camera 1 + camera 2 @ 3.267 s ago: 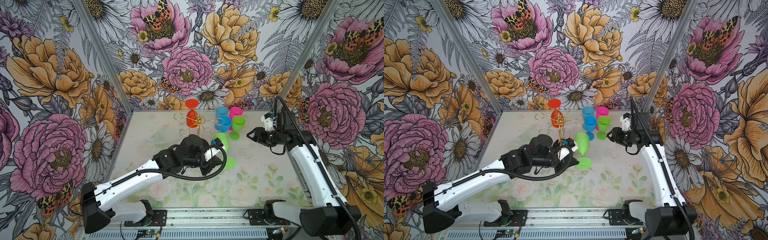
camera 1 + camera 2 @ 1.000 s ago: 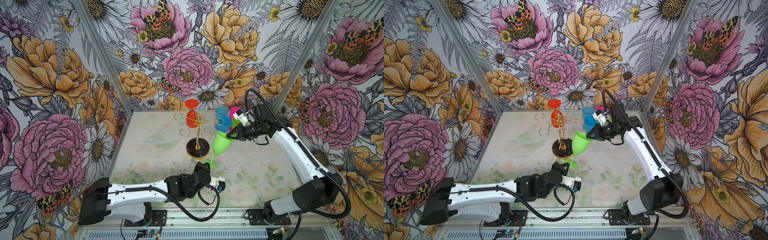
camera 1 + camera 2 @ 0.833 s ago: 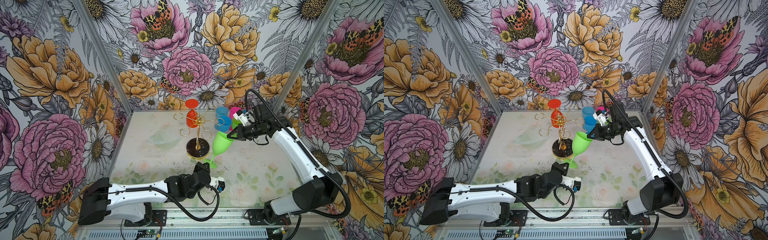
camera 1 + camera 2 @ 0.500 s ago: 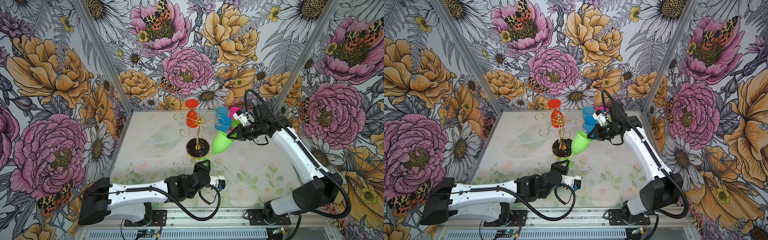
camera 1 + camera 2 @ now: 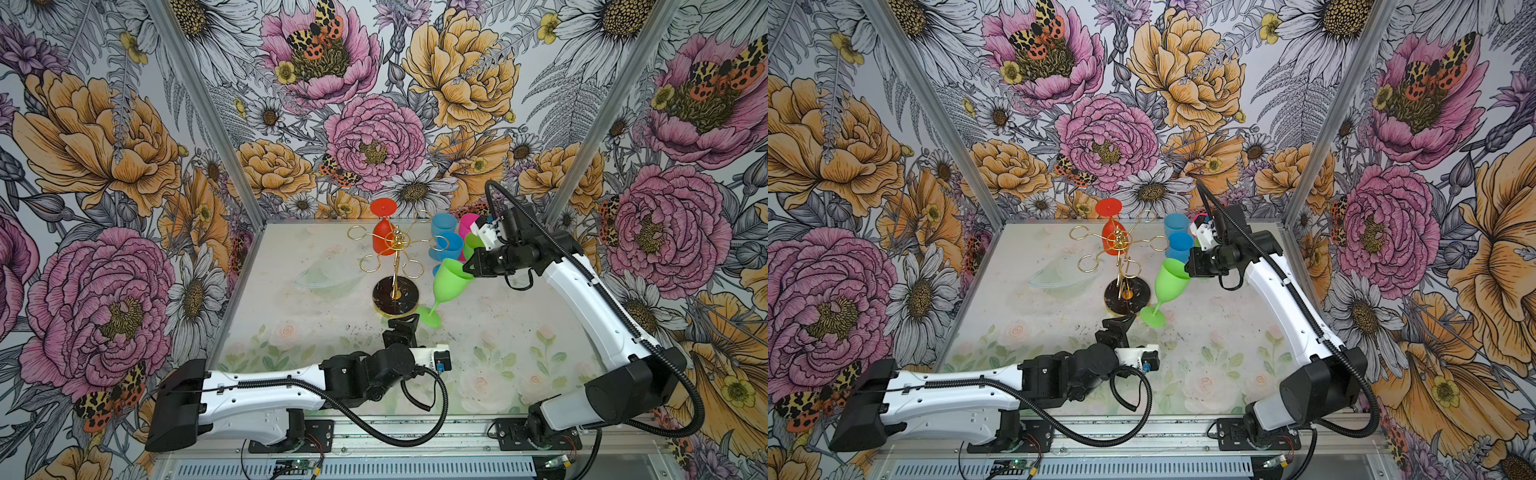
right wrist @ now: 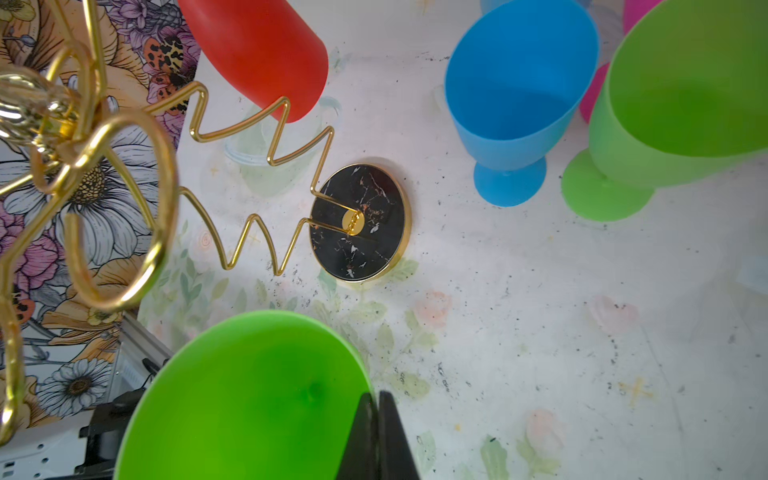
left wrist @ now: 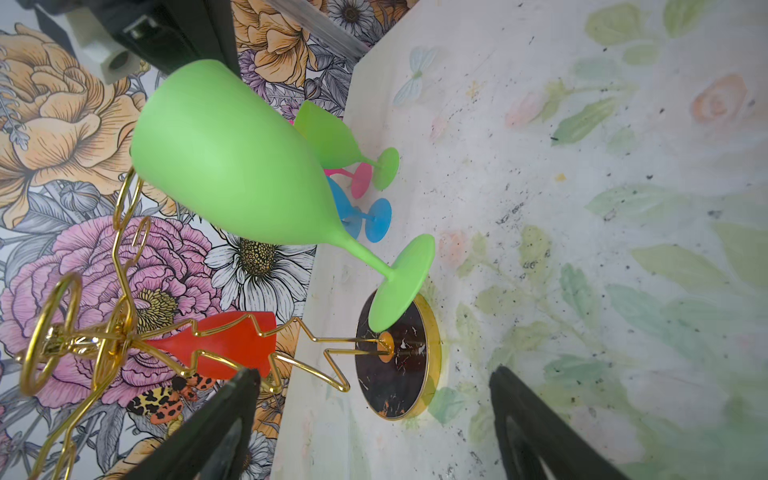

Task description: Take the wine glass off the wine glass rack

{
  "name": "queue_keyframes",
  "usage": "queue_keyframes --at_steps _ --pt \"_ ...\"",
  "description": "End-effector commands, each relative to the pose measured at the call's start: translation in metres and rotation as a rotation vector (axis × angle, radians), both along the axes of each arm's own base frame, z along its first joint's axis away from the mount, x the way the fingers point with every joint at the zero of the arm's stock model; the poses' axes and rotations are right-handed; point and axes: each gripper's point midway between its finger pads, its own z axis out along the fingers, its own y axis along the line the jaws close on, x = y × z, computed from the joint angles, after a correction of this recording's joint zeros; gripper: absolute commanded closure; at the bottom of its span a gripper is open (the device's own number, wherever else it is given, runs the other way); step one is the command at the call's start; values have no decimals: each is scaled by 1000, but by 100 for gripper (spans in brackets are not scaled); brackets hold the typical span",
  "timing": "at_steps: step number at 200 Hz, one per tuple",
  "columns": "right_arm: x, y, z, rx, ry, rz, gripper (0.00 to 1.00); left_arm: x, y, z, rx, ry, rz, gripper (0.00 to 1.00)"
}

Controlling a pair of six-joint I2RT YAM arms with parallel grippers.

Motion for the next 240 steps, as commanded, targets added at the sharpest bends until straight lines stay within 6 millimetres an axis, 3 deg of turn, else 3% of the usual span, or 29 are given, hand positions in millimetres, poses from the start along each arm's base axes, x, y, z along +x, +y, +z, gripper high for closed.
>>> queue_keyframes --at_steps 1,57,113,184,240 --pt "18 -15 16 -79 -142 -61 100 6 5 24 -213 114 106 10" --pt "43 -21 5 -102 -220 -132 100 11 22 46 -470 312 151 9" --pt "63 -33 -13 -164 -262 -198 100 26 53 63 -714 494 213 5" --pt "74 -40 -29 -219 -290 -239 100 48 92 66 -861 585 384 3" --pt "76 -31 -51 -251 -279 -206 100 53 111 71 -923 600 426 3"
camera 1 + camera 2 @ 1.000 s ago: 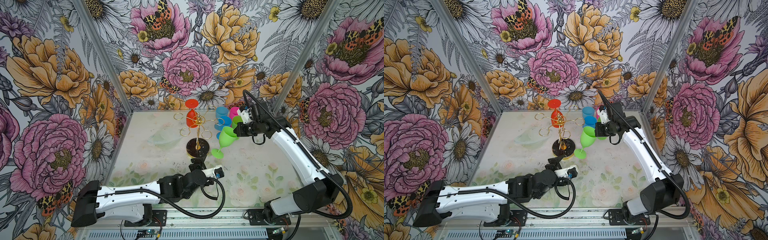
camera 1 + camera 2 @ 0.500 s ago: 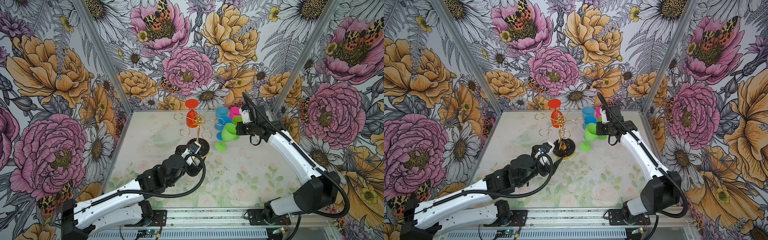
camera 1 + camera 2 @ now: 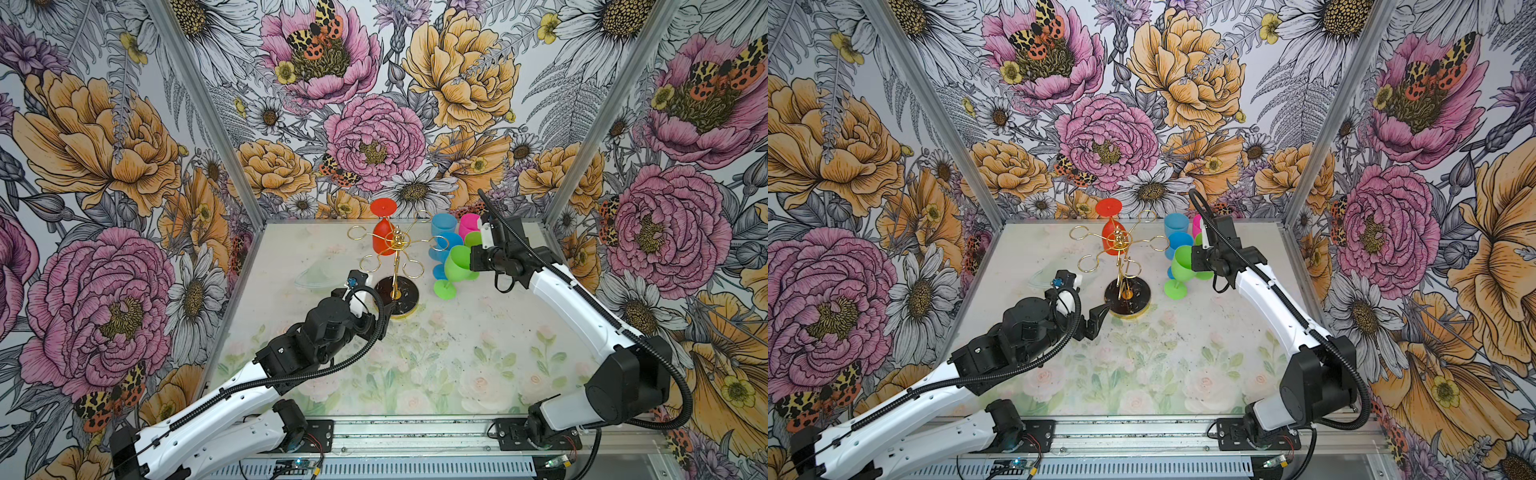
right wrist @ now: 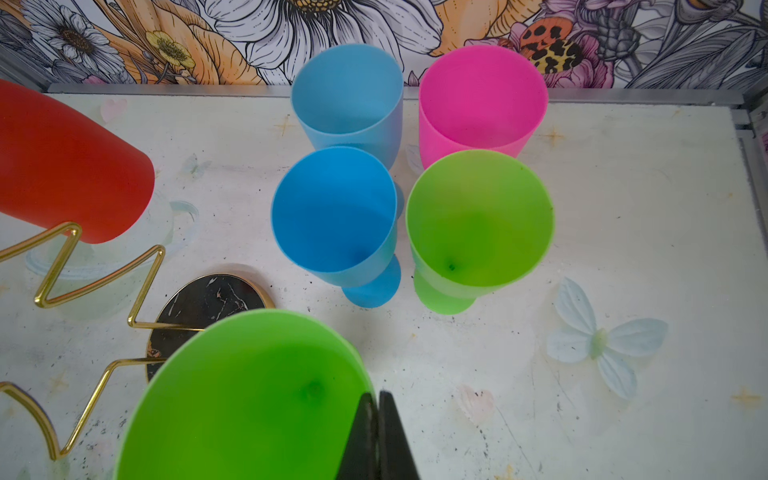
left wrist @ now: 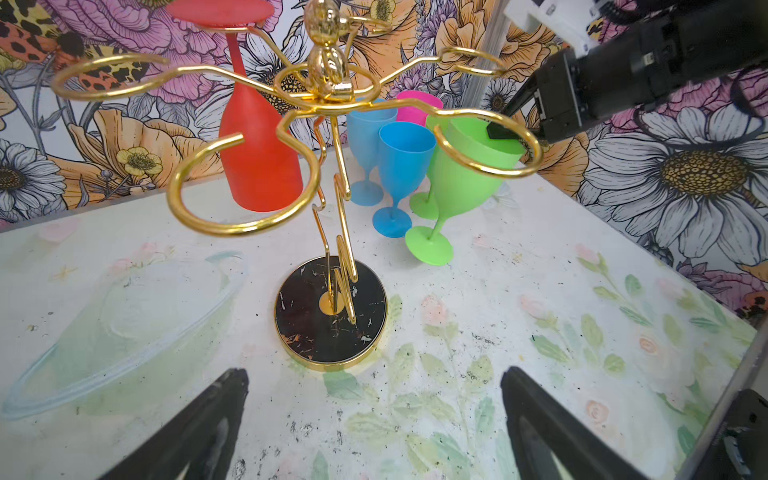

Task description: Take the wine glass off the wine glass rack

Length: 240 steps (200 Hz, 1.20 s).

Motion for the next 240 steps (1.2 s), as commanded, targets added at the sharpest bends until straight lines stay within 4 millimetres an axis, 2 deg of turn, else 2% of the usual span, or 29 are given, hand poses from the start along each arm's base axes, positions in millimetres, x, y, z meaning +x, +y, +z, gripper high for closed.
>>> queue_keyframes --at_steps 1,71,240 --pt "9 3 -6 -23 -26 6 100 -2 5 15 -70 17 7 3" --pt "17 8 -21 -77 -42 2 100 11 30 8 -65 76 125 3" --pt "26 15 -46 -150 -28 6 100 13 43 9 -43 94 160 3"
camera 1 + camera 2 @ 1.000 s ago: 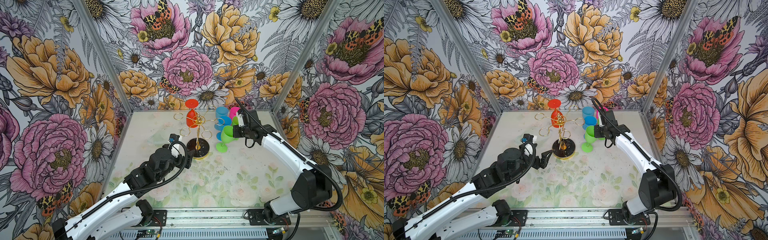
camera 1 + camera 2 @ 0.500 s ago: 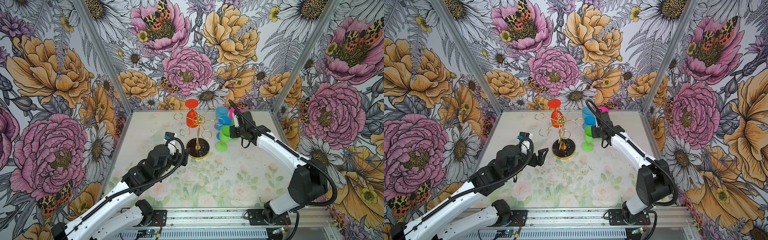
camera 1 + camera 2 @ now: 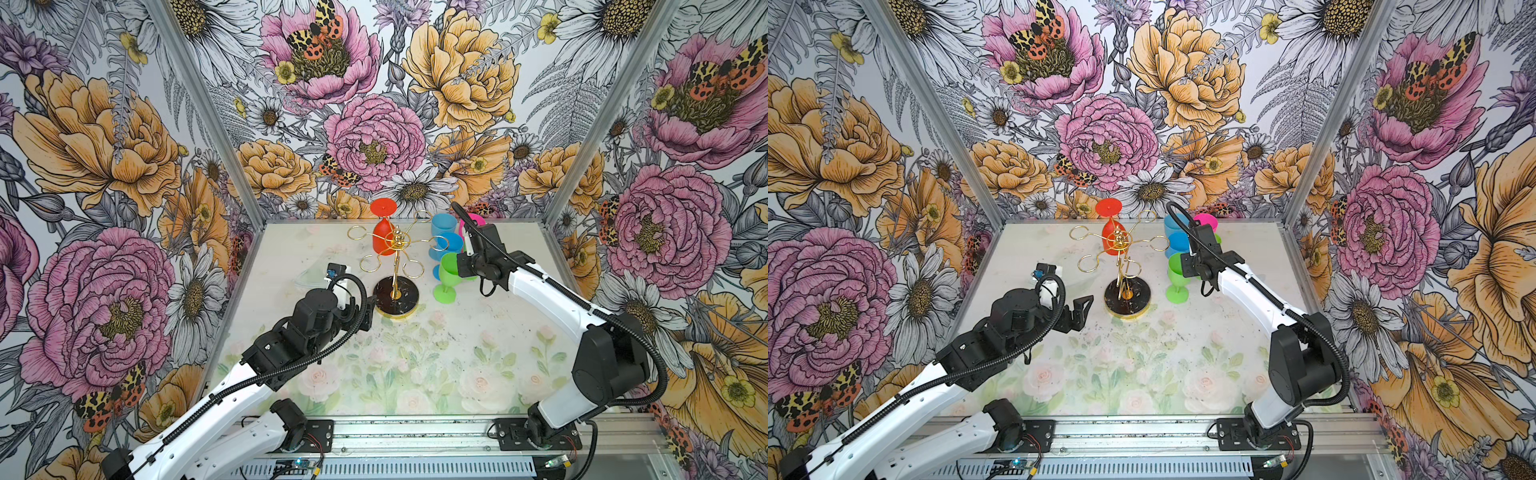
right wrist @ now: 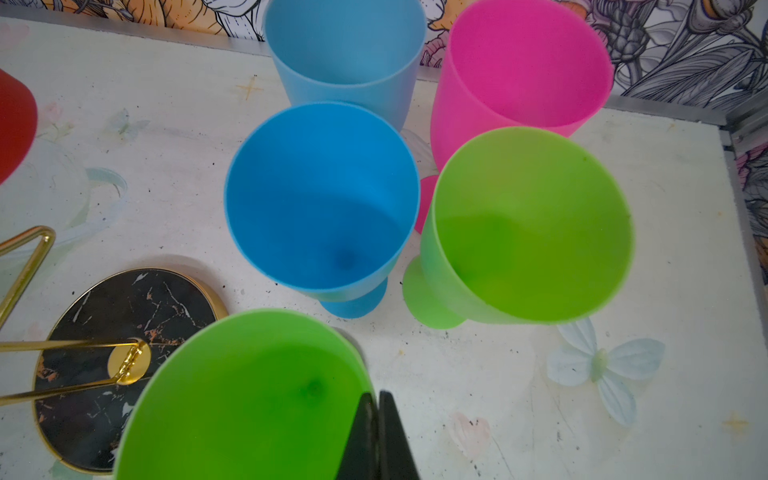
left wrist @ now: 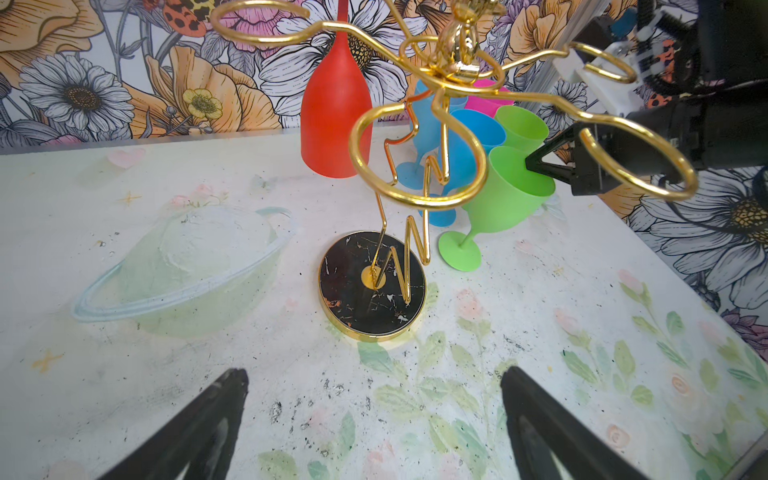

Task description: Take the wine glass off the wine glass rack

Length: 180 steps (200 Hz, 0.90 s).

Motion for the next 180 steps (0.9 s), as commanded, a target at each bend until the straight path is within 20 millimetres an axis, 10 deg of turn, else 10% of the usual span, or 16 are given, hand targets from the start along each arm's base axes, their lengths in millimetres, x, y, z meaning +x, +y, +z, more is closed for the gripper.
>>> queue_keyframes --at_steps 1,180 --pt "6 3 -4 -11 -19 0 100 0 2 17 -31 -18 5 3" --pt "1 6 14 37 -46 1 66 1 6 31 -33 -28 1 3"
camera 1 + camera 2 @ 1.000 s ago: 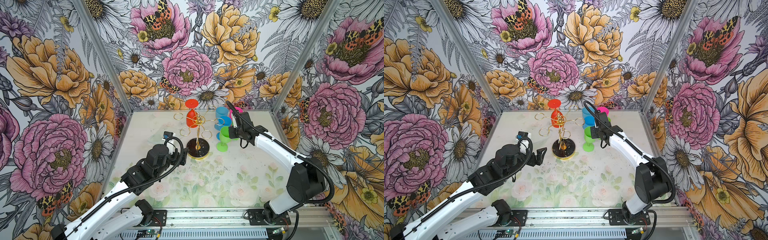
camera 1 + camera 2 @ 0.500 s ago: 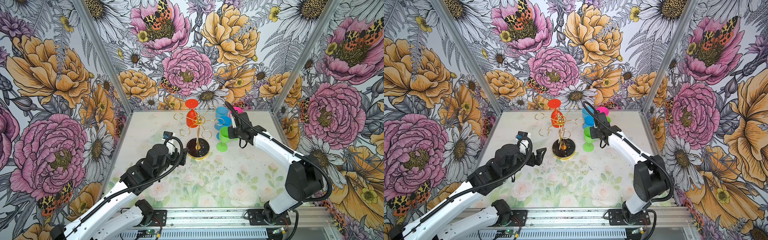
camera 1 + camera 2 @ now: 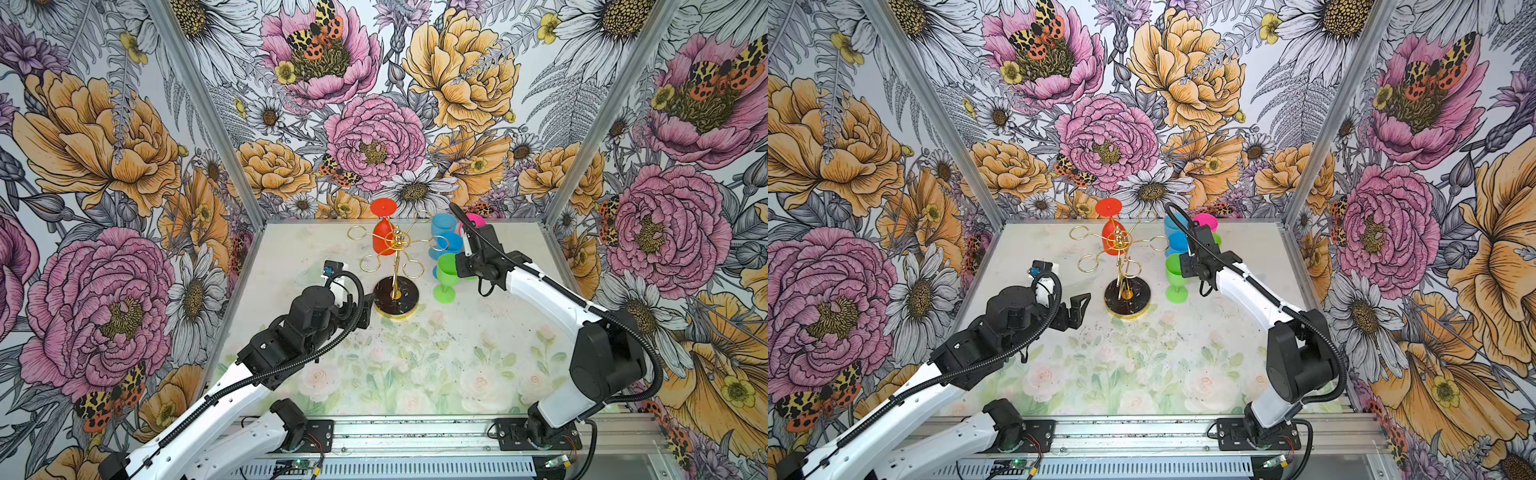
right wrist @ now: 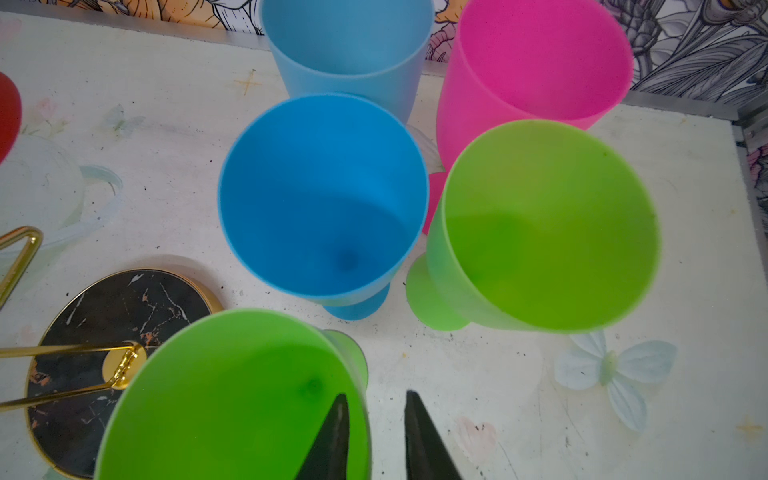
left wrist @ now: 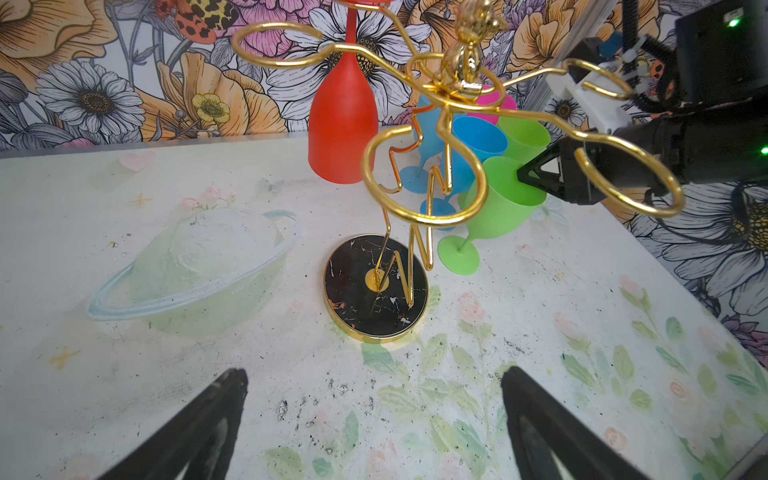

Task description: Take the wine glass off the wine glass rack

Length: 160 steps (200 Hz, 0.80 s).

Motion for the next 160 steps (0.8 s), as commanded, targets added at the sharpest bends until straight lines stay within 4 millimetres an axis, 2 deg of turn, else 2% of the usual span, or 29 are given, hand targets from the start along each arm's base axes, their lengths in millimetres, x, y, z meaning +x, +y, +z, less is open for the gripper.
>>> queue_keyframes --at_steps 1,20,56,77,125,160 --pt "-1 4 20 33 -55 6 66 0 0 15 -23 -18 -14 3" --pt "-5 5 35 54 -82 13 53 4 4 22 -30 -25 -4 3" --pt "-12 6 60 107 -124 19 41 13 5 44 -86 -31 -31 3" --pt "-17 7 67 150 -128 20 34 20 9 61 -111 -47 -35 4" --pt "-31 3 77 299 -104 25 29 43 20 97 -222 -43 -50 7" --pt "-44 -5 82 339 -110 56 28 73 30 107 -307 15 -58 10"
